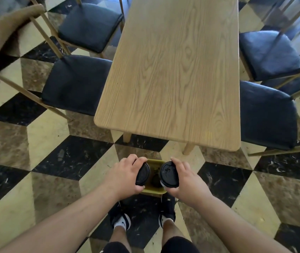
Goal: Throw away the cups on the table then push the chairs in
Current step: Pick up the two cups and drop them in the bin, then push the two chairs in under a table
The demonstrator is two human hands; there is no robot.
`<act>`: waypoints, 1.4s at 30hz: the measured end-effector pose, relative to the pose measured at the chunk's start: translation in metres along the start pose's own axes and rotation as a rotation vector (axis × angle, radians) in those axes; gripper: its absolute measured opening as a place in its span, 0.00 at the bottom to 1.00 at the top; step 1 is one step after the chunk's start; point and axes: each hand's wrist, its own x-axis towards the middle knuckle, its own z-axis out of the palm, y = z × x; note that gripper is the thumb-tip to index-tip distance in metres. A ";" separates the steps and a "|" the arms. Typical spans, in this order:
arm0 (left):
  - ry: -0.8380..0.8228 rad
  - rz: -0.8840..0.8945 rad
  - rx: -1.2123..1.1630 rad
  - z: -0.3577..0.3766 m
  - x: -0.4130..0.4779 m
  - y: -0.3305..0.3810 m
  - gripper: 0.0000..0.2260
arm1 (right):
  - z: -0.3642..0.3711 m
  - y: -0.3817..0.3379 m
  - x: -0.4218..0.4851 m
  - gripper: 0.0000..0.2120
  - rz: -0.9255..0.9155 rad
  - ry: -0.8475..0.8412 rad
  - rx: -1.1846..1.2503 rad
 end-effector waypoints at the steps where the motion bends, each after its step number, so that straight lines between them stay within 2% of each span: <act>1: -0.004 -0.004 0.004 0.006 0.000 -0.001 0.42 | 0.003 0.000 0.000 0.52 0.007 -0.004 -0.002; 8: -0.065 -0.076 0.028 0.029 0.009 -0.010 0.48 | 0.015 0.008 0.006 0.60 0.072 -0.067 -0.057; 10: -0.074 -0.115 0.005 0.024 0.011 -0.011 0.45 | 0.012 0.007 0.010 0.57 0.072 -0.073 -0.057; 15: 0.034 -0.164 -0.113 -0.006 0.003 -0.021 0.30 | -0.016 -0.012 0.019 0.45 -0.058 -0.067 -0.108; 17: 0.076 -0.209 -0.162 -0.021 -0.006 -0.027 0.29 | -0.035 -0.033 0.022 0.43 -0.110 -0.085 -0.154; 21: 0.176 -0.296 -0.237 -0.062 -0.027 -0.045 0.33 | -0.080 -0.103 0.031 0.39 -0.220 -0.068 -0.267; 27: 0.376 -0.382 -0.206 -0.146 -0.073 -0.097 0.38 | -0.123 -0.237 0.037 0.36 -0.397 -0.001 -0.358; 29: 0.409 -0.409 -0.206 -0.176 -0.093 -0.123 0.41 | -0.120 -0.278 0.040 0.37 -0.423 0.037 -0.390; 36: 0.483 -0.425 -0.155 -0.250 -0.176 -0.222 0.40 | -0.086 -0.401 0.051 0.45 -0.510 0.146 -0.400; 42: 0.585 -0.456 -0.092 -0.308 -0.258 -0.300 0.40 | -0.062 -0.514 0.064 0.42 -0.596 0.224 -0.357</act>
